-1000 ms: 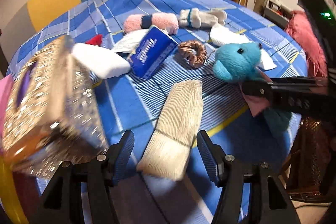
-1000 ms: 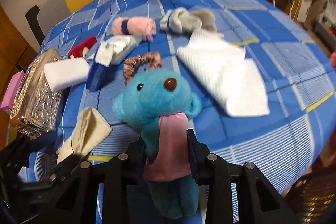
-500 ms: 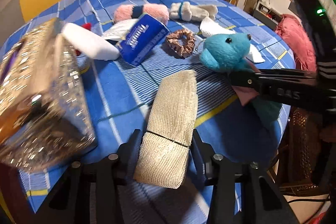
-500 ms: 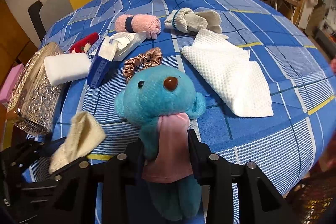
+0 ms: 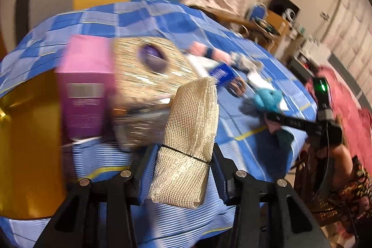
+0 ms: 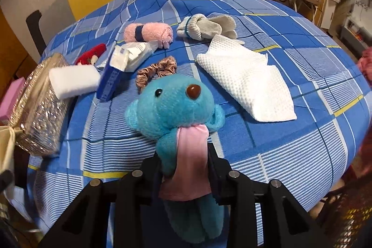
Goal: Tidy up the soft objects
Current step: 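Carry the bandage roll into the gold tray and open the left tool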
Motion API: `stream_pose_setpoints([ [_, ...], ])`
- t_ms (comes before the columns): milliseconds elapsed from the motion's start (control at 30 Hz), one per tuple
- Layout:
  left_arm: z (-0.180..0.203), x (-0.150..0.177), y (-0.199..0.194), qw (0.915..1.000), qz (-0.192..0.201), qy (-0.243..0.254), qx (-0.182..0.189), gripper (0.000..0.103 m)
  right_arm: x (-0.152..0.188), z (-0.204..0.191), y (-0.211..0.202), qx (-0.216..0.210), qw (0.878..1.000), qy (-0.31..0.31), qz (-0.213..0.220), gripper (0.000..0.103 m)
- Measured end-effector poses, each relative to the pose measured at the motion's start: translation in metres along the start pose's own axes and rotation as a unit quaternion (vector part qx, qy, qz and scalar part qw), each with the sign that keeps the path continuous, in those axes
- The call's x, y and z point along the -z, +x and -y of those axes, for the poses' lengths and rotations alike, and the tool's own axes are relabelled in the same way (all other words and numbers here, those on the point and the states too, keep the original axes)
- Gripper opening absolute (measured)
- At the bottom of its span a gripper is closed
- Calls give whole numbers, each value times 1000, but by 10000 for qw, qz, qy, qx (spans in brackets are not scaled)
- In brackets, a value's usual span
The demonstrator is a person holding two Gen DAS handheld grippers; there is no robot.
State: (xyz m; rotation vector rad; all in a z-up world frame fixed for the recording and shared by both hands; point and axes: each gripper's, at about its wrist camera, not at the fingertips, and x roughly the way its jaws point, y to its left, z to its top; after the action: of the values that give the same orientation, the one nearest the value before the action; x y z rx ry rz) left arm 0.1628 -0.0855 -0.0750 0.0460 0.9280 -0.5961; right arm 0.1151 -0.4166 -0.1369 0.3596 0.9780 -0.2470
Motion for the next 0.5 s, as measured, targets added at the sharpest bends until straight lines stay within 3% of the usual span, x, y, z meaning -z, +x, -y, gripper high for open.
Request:
stream_pose_setpoints([
  [267,-98,-13,-35,9956,294,-621,-637,45,7,-22,-12,-163,9998,121,26,31],
  [500,-203,-16,-36,9819,48,-1335,-1344,45,18,-47,-35,-327,9992,152,162,31],
])
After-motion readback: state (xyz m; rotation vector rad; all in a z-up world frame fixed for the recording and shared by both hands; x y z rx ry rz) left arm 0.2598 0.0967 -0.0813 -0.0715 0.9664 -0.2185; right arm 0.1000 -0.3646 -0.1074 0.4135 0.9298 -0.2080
